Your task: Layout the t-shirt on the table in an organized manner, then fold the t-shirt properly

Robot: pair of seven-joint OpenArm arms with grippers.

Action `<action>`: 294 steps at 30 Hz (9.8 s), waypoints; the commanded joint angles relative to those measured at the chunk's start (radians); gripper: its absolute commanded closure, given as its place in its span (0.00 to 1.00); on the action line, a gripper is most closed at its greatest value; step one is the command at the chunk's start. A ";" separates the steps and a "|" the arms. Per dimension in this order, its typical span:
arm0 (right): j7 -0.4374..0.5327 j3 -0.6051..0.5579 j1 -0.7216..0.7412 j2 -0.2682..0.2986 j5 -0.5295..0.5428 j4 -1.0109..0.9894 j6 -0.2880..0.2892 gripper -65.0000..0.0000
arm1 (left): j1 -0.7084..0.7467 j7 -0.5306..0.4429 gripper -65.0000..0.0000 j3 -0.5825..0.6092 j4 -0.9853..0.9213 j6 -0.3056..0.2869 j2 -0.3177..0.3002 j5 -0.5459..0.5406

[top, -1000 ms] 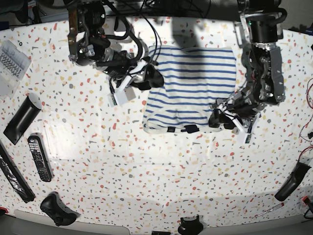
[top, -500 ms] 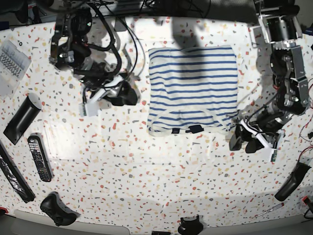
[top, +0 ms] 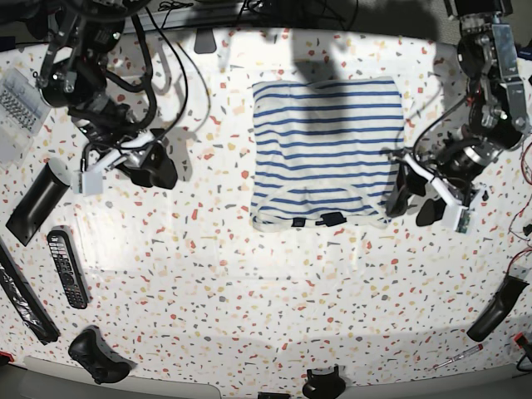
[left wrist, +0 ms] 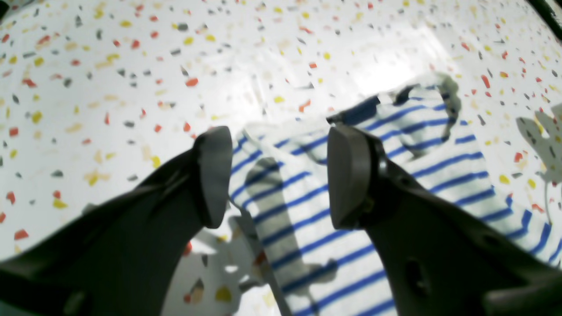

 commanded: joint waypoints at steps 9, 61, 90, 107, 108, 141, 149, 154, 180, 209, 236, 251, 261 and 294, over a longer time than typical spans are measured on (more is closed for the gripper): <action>0.002 0.096 -0.082 0.003 0.042 0.060 0.009 0.58 | 0.074 -0.014 0.52 -0.005 0.025 -0.006 -0.097 -0.020; 0.225 0.133 -0.100 0.003 0.259 0.060 0.009 0.58 | 0.110 -0.385 0.52 -0.005 0.025 -0.006 -0.108 -0.020; 0.242 0.133 0.014 0.004 0.401 0.060 0.009 0.58 | 0.052 -0.412 0.52 -0.005 0.025 -0.006 -0.108 -0.020; 0.229 0.133 0.045 0.006 0.213 0.060 0.009 0.58 | 0.053 -0.295 0.52 -0.005 0.025 -0.006 -0.108 -0.020; 0.231 0.133 0.054 0.006 0.138 0.060 0.009 0.58 | 0.053 -0.296 0.52 -0.005 0.025 -0.006 -0.108 -0.020; 0.287 0.133 0.082 0.055 0.209 0.060 0.009 0.58 | 0.052 -0.570 0.52 -0.005 0.025 -0.006 -0.108 -0.020; 0.288 0.133 0.082 0.055 0.488 0.060 0.009 0.58 | 0.053 -0.659 0.52 -0.005 0.025 -0.006 -0.108 -0.020; 0.288 0.133 0.083 0.055 0.579 0.060 0.009 0.58 | 0.053 -0.658 0.52 -0.005 0.025 -0.006 -0.108 -0.020; 0.556 -0.010 0.212 0.174 -0.666 0.060 0.009 0.58 | 0.052 -0.563 0.52 -0.005 0.025 -0.006 -0.108 -0.020; -0.116 -0.145 0.109 0.180 0.009 0.159 0.009 0.58 | 0.217 -0.111 0.52 -0.005 0.129 -0.006 -0.146 -0.019; -0.176 0.407 -0.692 0.177 0.269 0.332 0.009 0.58 | 1.046 -0.045 0.52 -0.377 0.418 0.117 -0.174 0.058; 0.190 0.074 -0.704 0.224 -0.082 -0.217 0.009 0.58 | 0.981 -0.234 0.52 -0.353 -0.064 -0.008 -0.037 0.187; 0.316 -0.237 -0.557 0.348 -0.285 -0.607 0.009 0.58 | 0.804 -0.483 0.52 -0.151 -0.512 -0.044 -0.033 0.381; 0.962 -1.072 -0.042 0.329 -0.540 -1.360 -0.349 0.58 | 0.252 -0.388 0.52 0.030 -1.245 0.288 0.097 0.452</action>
